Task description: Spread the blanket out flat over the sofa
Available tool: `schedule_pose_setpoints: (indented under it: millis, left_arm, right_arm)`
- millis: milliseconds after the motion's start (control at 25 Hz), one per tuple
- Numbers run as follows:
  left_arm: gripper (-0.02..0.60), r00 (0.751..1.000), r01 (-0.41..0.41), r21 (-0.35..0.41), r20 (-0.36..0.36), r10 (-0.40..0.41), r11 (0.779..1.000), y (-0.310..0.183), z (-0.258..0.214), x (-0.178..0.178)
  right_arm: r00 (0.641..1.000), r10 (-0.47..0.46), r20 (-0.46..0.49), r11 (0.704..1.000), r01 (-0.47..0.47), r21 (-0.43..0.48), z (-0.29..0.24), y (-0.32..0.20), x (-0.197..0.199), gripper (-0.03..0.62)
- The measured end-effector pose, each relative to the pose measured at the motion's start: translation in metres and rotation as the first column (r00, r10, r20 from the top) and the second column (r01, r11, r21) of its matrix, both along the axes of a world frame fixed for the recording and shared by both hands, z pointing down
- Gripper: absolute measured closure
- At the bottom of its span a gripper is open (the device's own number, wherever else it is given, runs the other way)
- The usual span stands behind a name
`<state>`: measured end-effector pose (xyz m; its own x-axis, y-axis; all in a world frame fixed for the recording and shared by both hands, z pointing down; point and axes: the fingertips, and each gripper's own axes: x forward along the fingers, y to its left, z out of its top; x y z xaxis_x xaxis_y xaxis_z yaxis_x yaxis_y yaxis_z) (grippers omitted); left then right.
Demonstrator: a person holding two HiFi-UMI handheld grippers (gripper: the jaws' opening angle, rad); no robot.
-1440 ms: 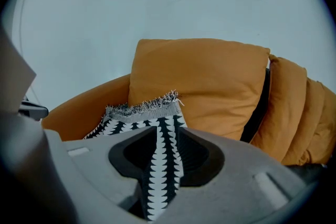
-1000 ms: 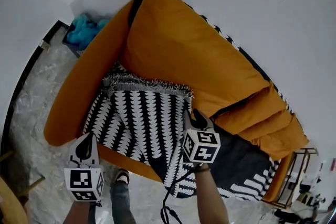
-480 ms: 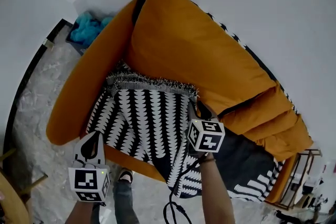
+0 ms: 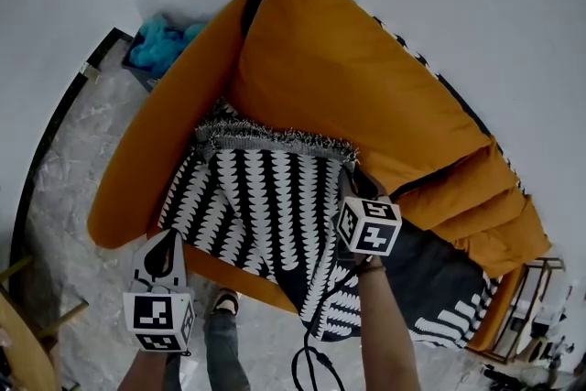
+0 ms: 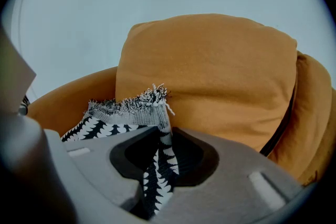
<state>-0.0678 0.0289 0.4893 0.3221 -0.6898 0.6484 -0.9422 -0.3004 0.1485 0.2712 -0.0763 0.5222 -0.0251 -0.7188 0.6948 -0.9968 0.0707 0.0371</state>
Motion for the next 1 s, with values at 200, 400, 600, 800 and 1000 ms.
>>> schedule_pose_setpoints:
  millis: [200,400,600,800,1000]
  left_arm:
    - [0.592,1.0,0.013,0.012,-0.003,-0.013,1.0,0.009,-0.001,-0.003]
    - [0.592,1.0,0.015,-0.005,-0.002,-0.015,1.0,-0.007,-0.003,-0.019]
    - [0.592,1.0,0.022,-0.003,-0.01,-0.022,1.0,-0.006,-0.003,-0.032]
    - [0.592,1.0,0.023,0.001,-0.017,-0.023,1.0,0.001,-0.007,-0.043]
    - [0.592,1.0,0.009,0.021,-0.019,-0.009,1.0,0.006,-0.017,-0.054]
  right_arm:
    - [1.0,-0.001,-0.001,1.0,0.001,0.008,-0.006,0.01,0.003,0.524]
    - [1.0,0.01,-0.007,1.0,-0.01,-0.023,-0.003,-0.003,-0.011,0.569]
    - [1.0,0.013,-0.003,1.0,-0.013,-0.022,-0.008,-0.002,-0.02,0.572]
    - [1.0,0.005,0.012,1.0,-0.004,-0.022,-0.02,0.009,-0.033,0.574]
    - [1.0,-0.007,0.027,1.0,0.007,-0.001,-0.04,0.021,-0.051,0.574]
